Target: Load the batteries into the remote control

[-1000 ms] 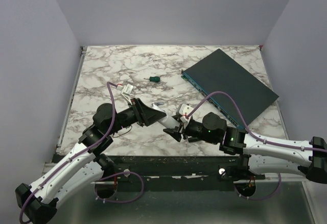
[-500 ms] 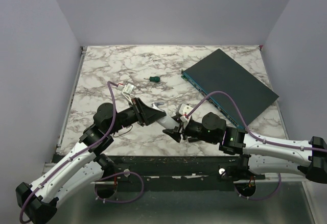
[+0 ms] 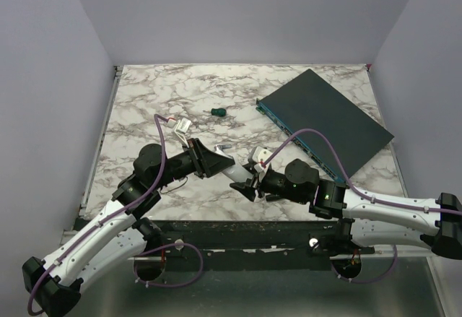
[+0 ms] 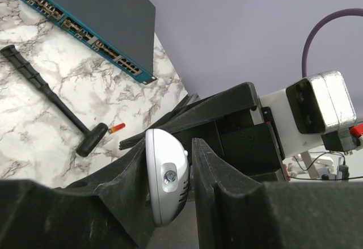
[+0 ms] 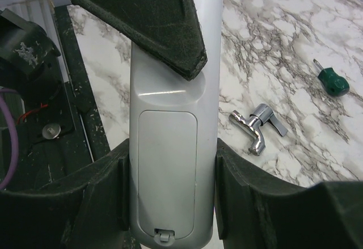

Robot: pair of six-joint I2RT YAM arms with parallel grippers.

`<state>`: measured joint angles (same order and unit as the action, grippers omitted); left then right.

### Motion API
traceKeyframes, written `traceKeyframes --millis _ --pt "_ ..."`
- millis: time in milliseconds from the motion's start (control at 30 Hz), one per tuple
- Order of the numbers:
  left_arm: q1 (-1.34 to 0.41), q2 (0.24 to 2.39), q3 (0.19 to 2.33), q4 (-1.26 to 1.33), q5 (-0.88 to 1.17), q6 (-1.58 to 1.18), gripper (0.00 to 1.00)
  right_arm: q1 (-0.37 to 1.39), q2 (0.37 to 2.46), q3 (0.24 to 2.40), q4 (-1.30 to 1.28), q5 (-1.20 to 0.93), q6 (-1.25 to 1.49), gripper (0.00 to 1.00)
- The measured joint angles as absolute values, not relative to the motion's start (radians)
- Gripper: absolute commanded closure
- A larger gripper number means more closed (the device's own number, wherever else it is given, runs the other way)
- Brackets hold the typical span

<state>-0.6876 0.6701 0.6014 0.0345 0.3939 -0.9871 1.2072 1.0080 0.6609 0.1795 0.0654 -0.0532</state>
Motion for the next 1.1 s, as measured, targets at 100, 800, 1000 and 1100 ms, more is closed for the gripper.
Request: traceKeyframes --millis 100,800,1000,1100 --pt "-0.688 0.671 0.608 0.017 0.394 -0.98 0.72 1.207 1.011 0.661 0.179 0.065 -0.053 0.99" --pt "-0.687 0.675 0.61 0.005 0.39 -0.974 1.0 1.207 1.02 0.661 0.183 0.082 -0.054 0.75" --pt "-0.687 0.675 0.61 0.004 0.39 -0.975 0.68 1.207 1.02 0.661 0.183 0.084 -0.054 0.97" --pt "-0.687 0.676 0.61 0.0 0.39 -0.974 0.65 1.207 1.02 0.661 0.183 0.084 -0.054 0.98"
